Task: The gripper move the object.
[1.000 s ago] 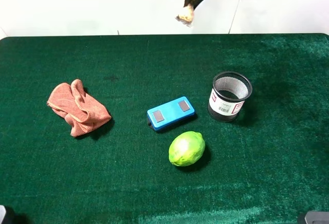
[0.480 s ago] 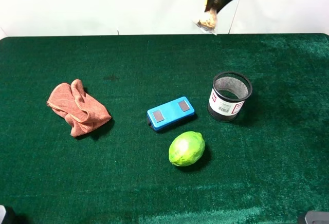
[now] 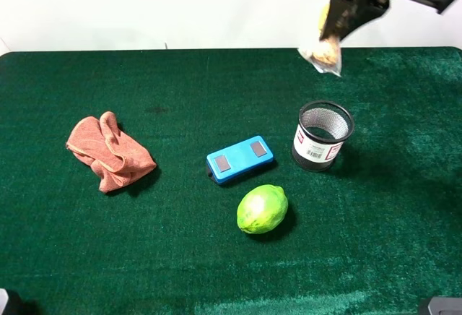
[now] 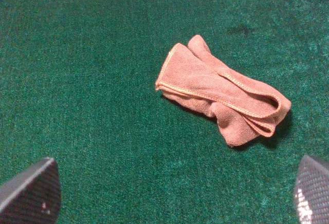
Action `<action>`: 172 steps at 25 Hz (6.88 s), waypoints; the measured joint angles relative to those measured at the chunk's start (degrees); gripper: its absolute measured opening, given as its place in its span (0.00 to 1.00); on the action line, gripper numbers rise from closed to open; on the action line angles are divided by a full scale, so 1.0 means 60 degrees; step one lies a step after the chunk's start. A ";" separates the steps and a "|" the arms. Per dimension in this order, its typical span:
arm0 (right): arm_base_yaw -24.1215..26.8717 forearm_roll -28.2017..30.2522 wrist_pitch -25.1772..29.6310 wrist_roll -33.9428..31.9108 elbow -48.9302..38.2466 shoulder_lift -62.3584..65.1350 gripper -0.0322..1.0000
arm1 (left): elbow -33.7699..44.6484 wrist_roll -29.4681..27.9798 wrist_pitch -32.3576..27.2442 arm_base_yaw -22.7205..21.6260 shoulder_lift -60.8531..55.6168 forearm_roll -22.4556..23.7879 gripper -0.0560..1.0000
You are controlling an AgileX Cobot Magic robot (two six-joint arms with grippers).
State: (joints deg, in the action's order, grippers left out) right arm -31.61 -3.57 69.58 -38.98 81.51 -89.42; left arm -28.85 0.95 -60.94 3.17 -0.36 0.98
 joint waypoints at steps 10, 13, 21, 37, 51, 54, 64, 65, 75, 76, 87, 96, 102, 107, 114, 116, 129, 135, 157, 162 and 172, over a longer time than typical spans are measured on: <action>0.0000 0.0009 -0.0010 -0.0581 -0.2002 0.1474 0.08 | 0.0000 0.0000 0.0000 0.0000 0.0000 0.0000 0.92; 0.0000 0.0144 -0.0010 -0.0748 -0.2576 0.1795 0.08 | 0.0000 0.0000 0.0000 0.0000 0.0000 0.0000 0.92; 0.0000 0.0596 -0.0033 -0.0940 -0.3726 0.1896 0.08 | 0.0000 0.0000 0.0000 0.0000 0.0000 0.0000 0.92; 0.1337 0.0246 -0.2371 -0.0483 -0.5849 0.1907 0.08 | 0.0000 0.0000 0.0000 0.0000 0.0000 0.0000 0.92; 0.2434 -0.0044 -0.4258 0.0156 -0.6969 0.1585 0.08 | 0.0000 0.0000 0.0000 0.0000 0.0000 0.0000 0.92; 0.2434 -0.0071 -0.4603 0.0222 -0.6990 0.0913 0.08 | 0.0000 0.0000 0.0000 0.0000 0.0000 0.0000 0.92; 0.2577 -0.0071 -0.5853 0.0291 -0.6998 -0.0900 0.08 | 0.0000 0.0000 0.0000 0.0000 0.0000 0.0000 0.92; 0.2644 -0.0071 -0.5889 0.0294 -0.6998 -0.1011 0.08 | 0.0000 0.0000 0.0000 0.0000 0.0000 0.0000 0.92; 0.2772 0.0251 -0.6097 0.0057 -0.6998 -0.1276 0.08 | 0.0000 0.0000 0.0000 0.0000 0.0000 0.0000 0.92; 0.2772 0.0251 -0.6097 0.0046 -0.6998 -0.1276 0.08 | 0.0000 0.0000 0.0000 0.0000 0.0000 0.0000 0.92; 0.2772 0.0221 -0.5960 0.0027 -0.6998 -0.1276 0.08 | 0.0000 0.0000 0.0000 0.0000 0.0000 0.0000 0.92; 0.2772 -0.0022 -0.5843 0.0018 -0.6998 -0.1276 0.42 | 0.0000 0.0000 0.0000 0.0000 0.0000 0.0000 0.92; 0.2772 -0.0042 -0.5793 0.0134 -0.6998 -0.1242 0.69 | 0.0000 0.0000 0.0000 0.0000 0.0000 0.0000 0.92; 0.2772 -0.0042 -0.5741 0.0162 -0.6987 -0.0808 0.70 | 0.0000 0.0000 0.0000 0.0000 0.0000 0.0000 0.92; 0.2772 -0.0063 -0.5198 0.0165 -0.6790 -0.0244 0.70 | 0.0000 0.0000 0.0000 0.0000 0.0000 0.0000 0.92; 0.2772 -0.0089 -0.5016 0.0165 -0.6784 -0.0034 0.70 | 0.0000 0.0000 0.0000 0.0000 0.0000 0.0000 0.92; 0.2772 -0.0371 -0.3405 0.0195 -0.6781 0.2197 0.70 | 0.0000 0.0000 0.0000 0.0000 0.0000 0.0000 0.92; 0.2772 -0.0462 -0.2016 0.0414 -0.6331 0.3556 0.70 | 0.0000 0.0000 0.0000 0.0000 0.0000 0.0000 0.92; 0.2772 -0.1538 0.0013 0.3262 -0.4135 0.6014 0.70 | 0.0000 0.0000 0.0000 0.0000 0.0000 0.0000 0.92; 0.2772 -0.1214 0.0025 0.4415 -0.4135 0.6795 0.70 | 0.0000 0.0000 0.0000 0.0000 0.0000 0.0000 0.92; 0.2772 0.0890 0.0041 0.5554 -0.4135 0.8644 0.70 | 0.0000 0.0000 0.0000 0.0000 0.0000 0.0000 0.92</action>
State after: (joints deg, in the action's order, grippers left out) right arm -14.98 1.77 69.82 -5.66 56.71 -37.55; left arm -28.85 0.95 -60.94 3.17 -0.36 0.98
